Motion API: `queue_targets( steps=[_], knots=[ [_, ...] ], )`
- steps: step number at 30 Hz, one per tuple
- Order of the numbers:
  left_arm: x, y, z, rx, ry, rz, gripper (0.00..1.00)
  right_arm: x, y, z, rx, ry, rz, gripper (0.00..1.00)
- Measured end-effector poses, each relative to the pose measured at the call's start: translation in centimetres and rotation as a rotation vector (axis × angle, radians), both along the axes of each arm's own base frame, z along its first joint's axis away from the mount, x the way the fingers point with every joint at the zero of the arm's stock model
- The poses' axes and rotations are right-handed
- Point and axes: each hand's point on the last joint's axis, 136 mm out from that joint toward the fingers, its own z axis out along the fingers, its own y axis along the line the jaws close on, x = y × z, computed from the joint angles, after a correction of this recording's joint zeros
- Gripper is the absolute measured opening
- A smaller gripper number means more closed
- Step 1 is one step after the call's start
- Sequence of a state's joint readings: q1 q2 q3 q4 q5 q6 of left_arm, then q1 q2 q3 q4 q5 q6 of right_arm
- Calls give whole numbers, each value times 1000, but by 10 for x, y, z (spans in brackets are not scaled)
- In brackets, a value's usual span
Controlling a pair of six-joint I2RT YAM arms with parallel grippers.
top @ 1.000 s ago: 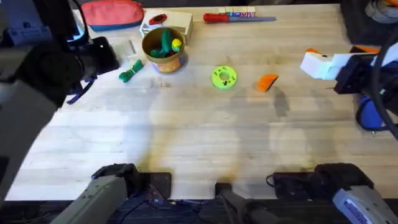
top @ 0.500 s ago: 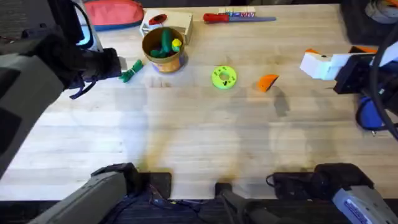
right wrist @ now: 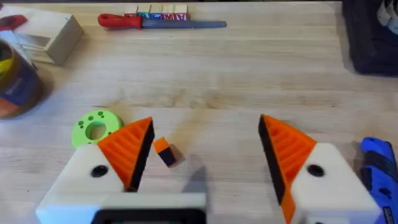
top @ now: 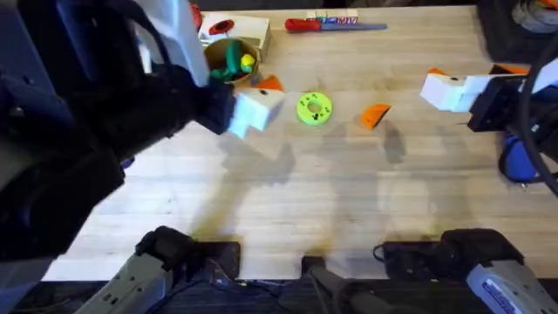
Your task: Pick up the gripper from the table and insert it into the empty holder that is missing its gripper. Then pick up a screw, insert it into the mounting hole, and use the screwdriver to tighten it. Finally, clean up the table by picking up the vegetable and placing it into the bucket.
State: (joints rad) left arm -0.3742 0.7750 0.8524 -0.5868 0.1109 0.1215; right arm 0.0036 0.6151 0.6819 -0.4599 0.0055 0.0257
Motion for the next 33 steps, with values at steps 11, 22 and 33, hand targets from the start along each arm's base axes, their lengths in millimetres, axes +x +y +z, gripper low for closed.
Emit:
queue_targets(
  steps=[11, 22, 33],
  knots=[
    [-45, -70, 7, -40, -8, -315, 987, 0, 0, 0, 0, 0, 0, 991],
    [-15, -94, 26, -99, -123, -327, 986, 0, 0, 0, 0, 0, 0, 990],
    [-28, -95, -22, -153, -222, -354, 987, 0, 0, 0, 0, 0, 0, 991]
  ],
)
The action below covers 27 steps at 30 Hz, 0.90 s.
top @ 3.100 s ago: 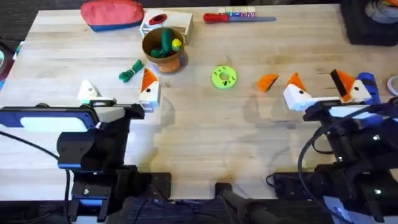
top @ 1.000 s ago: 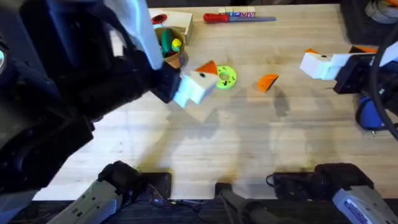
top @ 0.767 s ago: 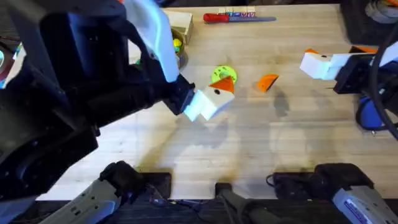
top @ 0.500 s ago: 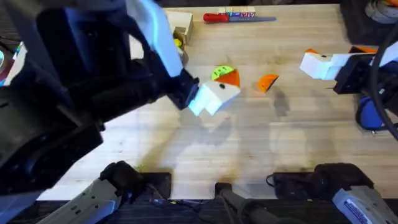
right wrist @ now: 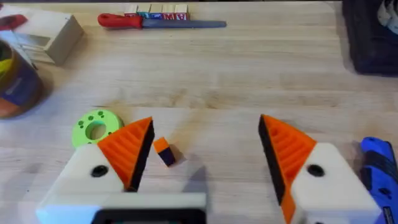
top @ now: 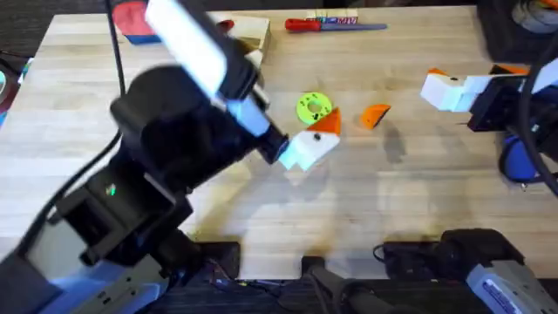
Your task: Pick up the gripper from the table and insert it into the empty holder that is missing its gripper. Then pick up a screw, insert it into the mounting hole, and use the screwdriver to tighten it. Finally, clean up the table by picking up the vegetable and placing it into the bucket.
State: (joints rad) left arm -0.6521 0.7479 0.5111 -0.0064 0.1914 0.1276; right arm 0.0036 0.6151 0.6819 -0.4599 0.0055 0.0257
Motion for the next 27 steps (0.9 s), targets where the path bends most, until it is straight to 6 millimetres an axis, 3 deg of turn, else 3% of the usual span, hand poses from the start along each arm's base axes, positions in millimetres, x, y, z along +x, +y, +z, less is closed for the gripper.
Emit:
queue_targets(
  steps=[9, 19, 27],
  knots=[
    [-38, 29, -33, -75, -99, 0, 987, 0, 0, 0, 0, 0, 0, 991],
    [-51, 45, -74, -160, -96, 28, 986, 0, 0, 0, 0, 0, 0, 992],
    [-57, 43, -76, -209, -28, 14, 985, 0, 0, 0, 0, 0, 0, 992]
  ],
)
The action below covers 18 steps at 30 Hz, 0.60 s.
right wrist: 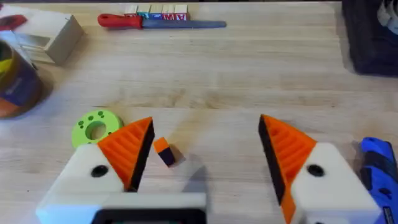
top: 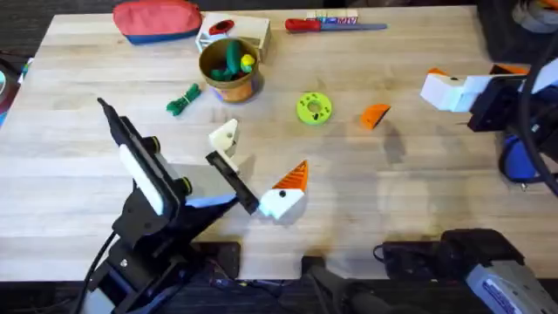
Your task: Pick up the gripper from the table and insert it into the empty holder that is missing its gripper. Then pick up a screw, insert it into the mounting hole, and use the screwdriver to tighten it. Finally, clean up the table by picking up the vegetable and placing it into the bucket.
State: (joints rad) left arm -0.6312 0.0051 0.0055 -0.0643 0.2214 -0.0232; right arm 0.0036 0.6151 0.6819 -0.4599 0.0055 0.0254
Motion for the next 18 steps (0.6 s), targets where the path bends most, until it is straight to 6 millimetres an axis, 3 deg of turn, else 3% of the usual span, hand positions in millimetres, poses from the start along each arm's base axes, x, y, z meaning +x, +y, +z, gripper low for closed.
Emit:
queue_targets(
  steps=[18],
  knots=[
    [-1, 0, 0, -10, 12, -3, 985, 0, 0, 0, 0, 0, 0, 991]
  ],
)
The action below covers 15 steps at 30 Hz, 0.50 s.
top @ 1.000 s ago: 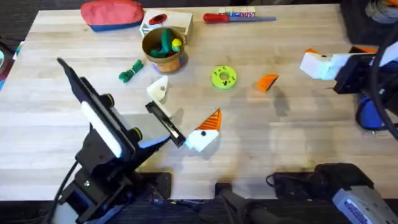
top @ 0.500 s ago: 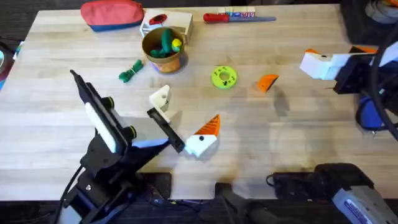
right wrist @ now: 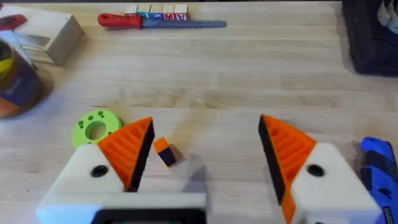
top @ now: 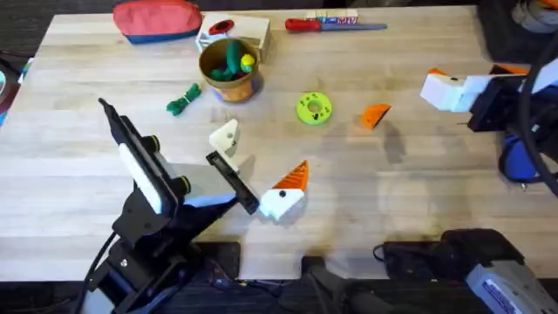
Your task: Pick up the gripper from the table and insert it into the empty holder that is missing its gripper. Then pick up a screw, insert it into the mounting hole, and use the screwdriver to tighten it. Finally, clean up the table by picking up the vegetable and placing it into the bucket.
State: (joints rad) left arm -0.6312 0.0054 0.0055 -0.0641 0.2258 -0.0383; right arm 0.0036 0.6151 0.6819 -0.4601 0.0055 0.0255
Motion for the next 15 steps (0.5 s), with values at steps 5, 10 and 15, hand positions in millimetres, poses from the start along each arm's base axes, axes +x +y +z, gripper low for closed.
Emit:
queue_targets(
  steps=[5, 10, 15],
  knots=[
    [0, 0, 0, 0, 0, 0, 987, 1, 0, 2, 0, -7, 0, 991],
    [0, 0, 0, 0, 0, 0, 985, 3, 10, 0, 37, 2, 45, 991],
    [0, 0, 0, 0, 0, 0, 986, 6, 35, -52, 49, 262, 178, 991]
  ],
)
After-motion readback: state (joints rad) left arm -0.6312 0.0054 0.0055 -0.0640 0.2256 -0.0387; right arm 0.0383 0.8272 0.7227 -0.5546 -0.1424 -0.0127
